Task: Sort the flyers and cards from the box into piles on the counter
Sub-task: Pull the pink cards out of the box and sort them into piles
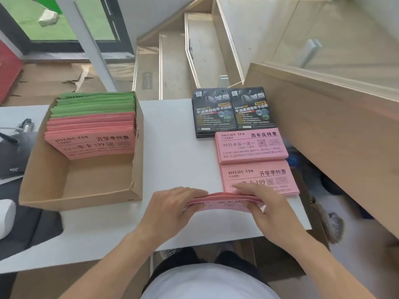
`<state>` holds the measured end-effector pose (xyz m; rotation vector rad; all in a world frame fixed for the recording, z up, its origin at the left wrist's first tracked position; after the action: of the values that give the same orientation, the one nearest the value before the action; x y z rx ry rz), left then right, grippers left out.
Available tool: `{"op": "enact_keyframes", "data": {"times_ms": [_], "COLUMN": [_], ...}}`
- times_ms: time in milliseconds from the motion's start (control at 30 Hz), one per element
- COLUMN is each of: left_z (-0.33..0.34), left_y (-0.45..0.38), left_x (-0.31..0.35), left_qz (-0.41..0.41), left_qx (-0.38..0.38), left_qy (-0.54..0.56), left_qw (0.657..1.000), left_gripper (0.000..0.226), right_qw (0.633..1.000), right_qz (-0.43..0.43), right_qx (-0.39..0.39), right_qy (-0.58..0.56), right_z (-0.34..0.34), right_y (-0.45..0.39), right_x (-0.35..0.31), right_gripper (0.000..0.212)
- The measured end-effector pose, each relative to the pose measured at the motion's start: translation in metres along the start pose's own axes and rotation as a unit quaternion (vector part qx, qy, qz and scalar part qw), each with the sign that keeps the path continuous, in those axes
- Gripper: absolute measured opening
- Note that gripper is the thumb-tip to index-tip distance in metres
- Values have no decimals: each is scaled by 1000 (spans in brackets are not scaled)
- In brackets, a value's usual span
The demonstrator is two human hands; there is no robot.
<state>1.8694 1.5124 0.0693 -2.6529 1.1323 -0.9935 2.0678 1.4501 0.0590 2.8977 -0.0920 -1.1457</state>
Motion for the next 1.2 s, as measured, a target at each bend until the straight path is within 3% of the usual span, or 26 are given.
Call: {"op": "enact_keyframes", "data": {"times_ms": [200,400,533,867,1100,1200], "left_z": [26,13,9,29,43,71], "left_y": [16,34,34,35,-27,-58], "left_x": [-10,-29,-31,-39,-20,-23], "left_qz": [-60,-140,-174,-214,-313,-354], "left_qx": [-78,-38,-1,-4,-15,-29], "left_qy": [13,126,143,198,317,299], "left_qw": [995,981,974,956,895,886], "left_gripper": [44,51,46,52,36,40], "right_qw": [1000,1000,1000,997,985,990], "right_qz": [15,-3,-26,-2,58,92], "right_qx": [-23,7,3,11,67,61], "right_qy": [-9,-10,-8,-83,-146,-90], "right_z": [19,22,17,6,-67,-80], "right_y": [14,17,15,9,-19,-38], "right_x": [23,28,26,38,57,84], "right_gripper": [65,58,60,56,53,49]}}
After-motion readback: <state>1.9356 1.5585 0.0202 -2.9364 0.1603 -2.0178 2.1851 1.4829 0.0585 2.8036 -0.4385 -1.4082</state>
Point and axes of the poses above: each hand's wrist, its own y-axis away from the middle knuckle, its own z-axis out of the palm, x = y × z, the point moved 10 cm from there along -y, towards the middle knuckle
